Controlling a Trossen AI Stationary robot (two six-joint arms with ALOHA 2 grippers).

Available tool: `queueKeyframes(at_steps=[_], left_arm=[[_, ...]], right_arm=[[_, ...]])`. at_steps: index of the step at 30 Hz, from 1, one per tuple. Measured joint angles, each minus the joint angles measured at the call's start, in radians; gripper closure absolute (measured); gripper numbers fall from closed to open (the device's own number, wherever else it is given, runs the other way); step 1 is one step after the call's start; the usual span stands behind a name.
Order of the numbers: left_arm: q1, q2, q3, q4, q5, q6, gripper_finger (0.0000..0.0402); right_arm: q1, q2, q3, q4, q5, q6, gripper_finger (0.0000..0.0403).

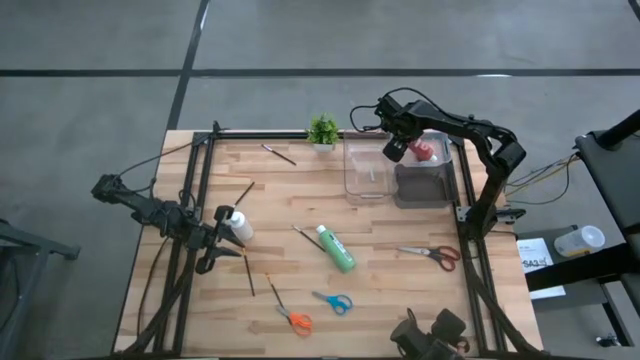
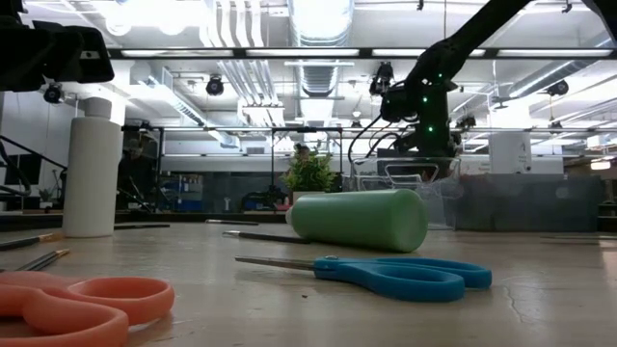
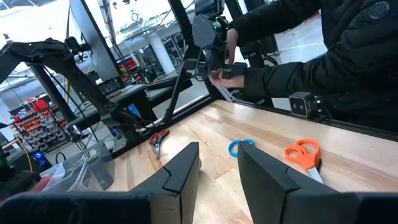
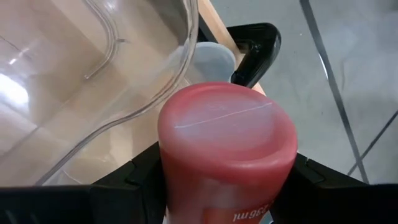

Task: Pick & Place Paint Supplies
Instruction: Put the red paint bottle into the right transparent bin

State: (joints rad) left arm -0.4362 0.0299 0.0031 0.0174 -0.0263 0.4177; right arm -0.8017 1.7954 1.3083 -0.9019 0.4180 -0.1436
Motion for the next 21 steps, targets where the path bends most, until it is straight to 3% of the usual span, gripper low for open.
queueKeyframes(at_steps=[13, 21], left_arm=[[0.000, 0.000, 0.000, 0.000, 0.000, 0.000, 0.0284], [0.000, 0.000, 0.000, 0.000, 0.000, 0.000, 0.0284]], right_arm=[[-0.002, 0.000, -0.002, 0.000, -0.007, 0.007, 0.0201], [-0.002, 0.000, -0.004, 0.003, -0.029, 0.016, 0.0136]])
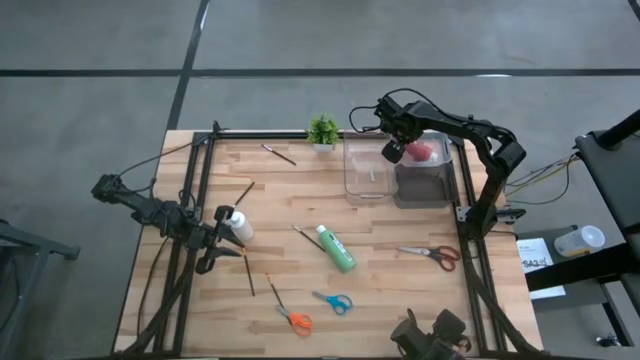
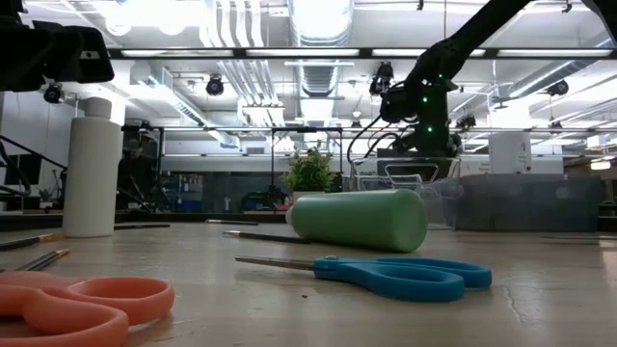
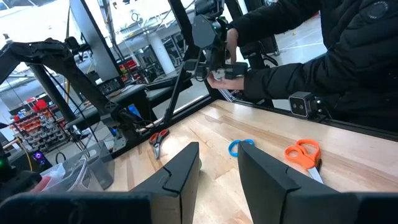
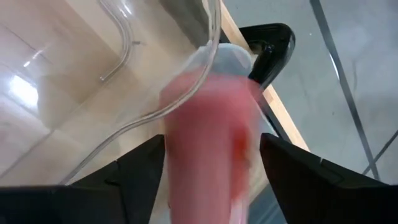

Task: Pick & Place Paint Supplies
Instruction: Put the red paint bottle into the right transparent bin, then put the green paint bottle into the right transparent bin

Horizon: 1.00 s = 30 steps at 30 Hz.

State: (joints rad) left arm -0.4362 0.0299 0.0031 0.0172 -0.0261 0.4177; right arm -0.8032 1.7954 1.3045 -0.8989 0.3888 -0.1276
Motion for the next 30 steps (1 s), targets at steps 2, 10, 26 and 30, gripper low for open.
queueKeyframes(at_steps=[2, 10, 26, 30], left_arm=[[0.000, 0.000, 0.000, 0.000, 0.000, 0.000, 0.0284], [0.000, 0.000, 0.000, 0.000, 0.000, 0.000, 0.0284], [0.000, 0.000, 0.000, 0.000, 0.000, 0.000, 0.0284], [0.000, 0.000, 0.000, 0.000, 0.000, 0.000, 0.0284]], right_arm=[[0.000, 0.000, 0.000, 0.000, -0.001, 0.000, 0.0131], [0.000, -0.003, 0.000, -0.005, 0.000, -0.003, 0.0129], [0.016, -0.290, 0.009, -0.093, -0.009, 0.041, 0.0129], [0.032, -0.409, 0.009, -0.092, -0.074, 0.078, 0.0129]])
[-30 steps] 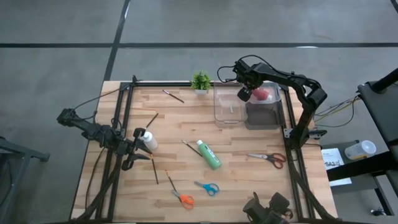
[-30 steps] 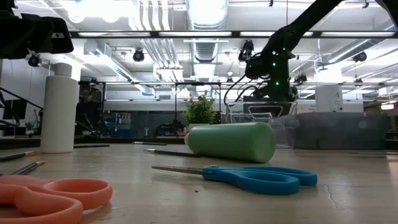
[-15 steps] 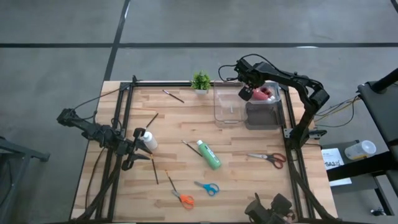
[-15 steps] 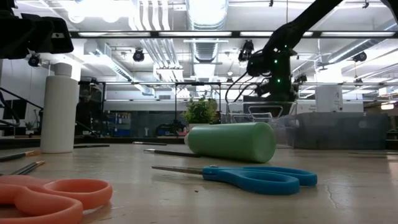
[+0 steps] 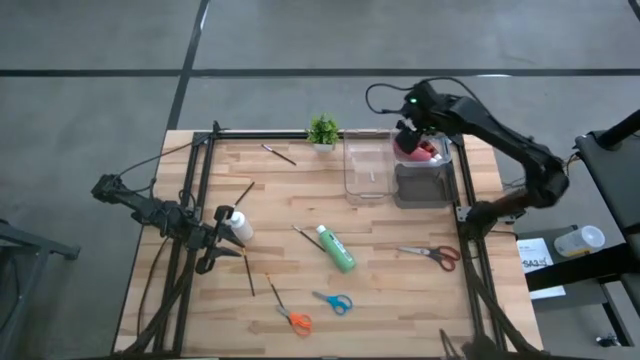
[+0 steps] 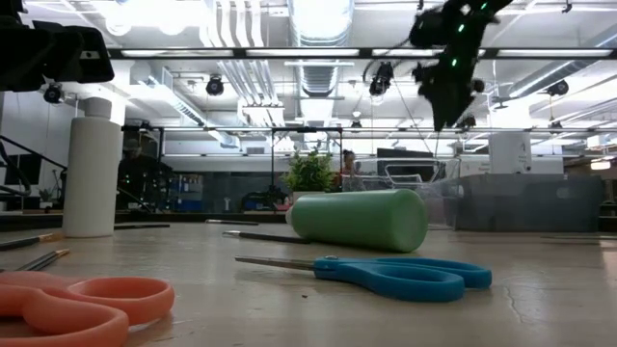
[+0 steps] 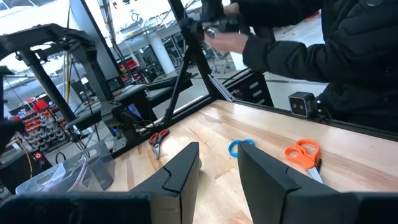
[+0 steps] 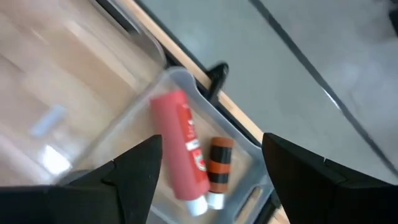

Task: Pick & Place Paint Supplies
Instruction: Put the green paint bottle into the right transparent bin

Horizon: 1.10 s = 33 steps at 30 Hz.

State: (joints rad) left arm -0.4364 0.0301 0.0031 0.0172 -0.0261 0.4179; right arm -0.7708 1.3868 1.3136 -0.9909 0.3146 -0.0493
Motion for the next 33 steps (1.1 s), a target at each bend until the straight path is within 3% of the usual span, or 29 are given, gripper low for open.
queueKeyframes(at_steps=[11, 18, 27, 33], left_arm=[[0.000, 0.000, 0.000, 0.000, 0.000, 0.000, 0.0284], [0.000, 0.000, 0.000, 0.000, 0.000, 0.000, 0.0283], [0.000, 0.000, 0.000, 0.000, 0.000, 0.000, 0.0283], [0.000, 0.000, 0.000, 0.000, 0.000, 0.000, 0.0284]], right_arm=[[0.029, -0.225, -0.003, 0.014, -0.158, 0.070, 0.0129], [0.123, -0.293, -0.012, 0.102, -0.306, 0.105, 0.0129], [0.358, -0.295, -0.033, 0.203, -0.303, 0.158, 0.0129], [0.551, -0.248, -0.065, 0.271, -0.081, 0.368, 0.0129]])
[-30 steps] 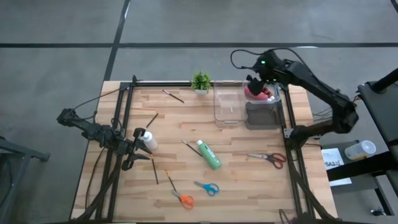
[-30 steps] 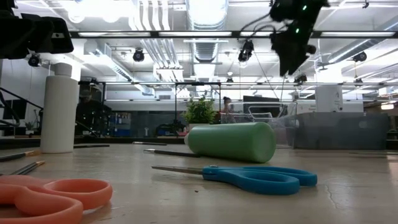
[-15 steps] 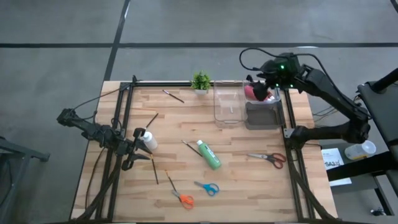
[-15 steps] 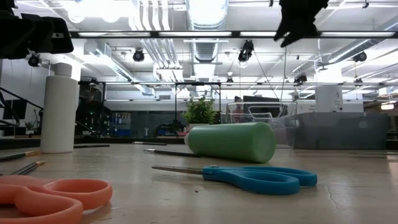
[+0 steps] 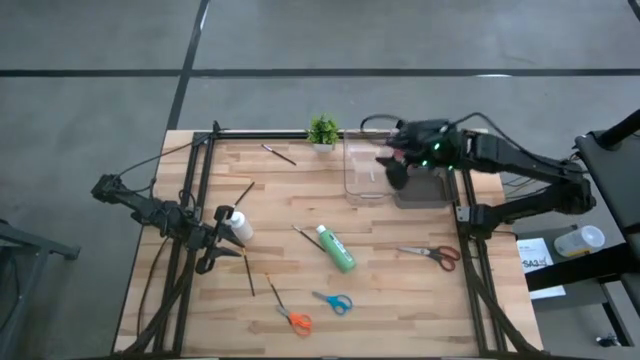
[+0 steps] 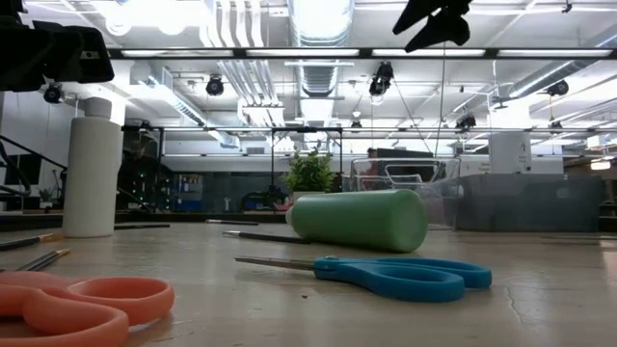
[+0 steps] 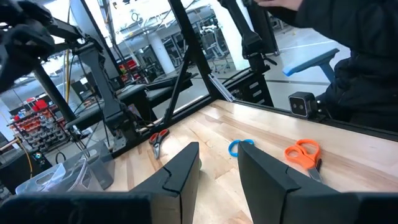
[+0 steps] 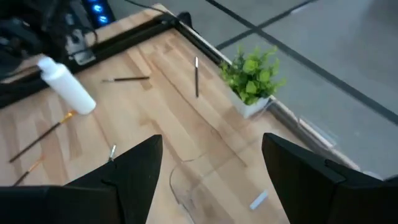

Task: Pick & Place Paint Supplies
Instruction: Put the green paint bottle into the right transparent bin

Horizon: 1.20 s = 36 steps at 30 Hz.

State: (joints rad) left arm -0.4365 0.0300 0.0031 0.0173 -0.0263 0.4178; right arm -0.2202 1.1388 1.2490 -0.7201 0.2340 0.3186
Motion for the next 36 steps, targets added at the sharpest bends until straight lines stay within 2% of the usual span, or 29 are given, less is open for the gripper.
queueKeyframes(at_steps=[5, 7, 12, 21, 36], left_arm=[[0.000, 0.000, 0.000, 0.000, 0.000, 0.000, 0.0284], [0.000, 0.000, 0.000, 0.000, 0.000, 0.000, 0.0284], [0.000, 0.000, 0.000, 0.000, 0.000, 0.000, 0.0284], [0.000, 0.000, 0.000, 0.000, 0.000, 0.000, 0.0284], [0.000, 0.000, 0.000, 0.000, 0.000, 0.000, 0.0284]], right_arm=[[0.177, 0.091, -0.008, 0.000, 0.170, 0.119, 0.0129], [0.230, 0.140, -0.006, -0.004, 0.205, 0.181, 0.0129], [0.296, 0.273, 0.009, -0.011, 0.210, 0.328, 0.0129], [0.332, 0.493, 0.039, -0.099, 0.200, 0.501, 0.0129], [0.486, 0.623, 0.041, -0.008, 0.177, 0.659, 0.0129]])
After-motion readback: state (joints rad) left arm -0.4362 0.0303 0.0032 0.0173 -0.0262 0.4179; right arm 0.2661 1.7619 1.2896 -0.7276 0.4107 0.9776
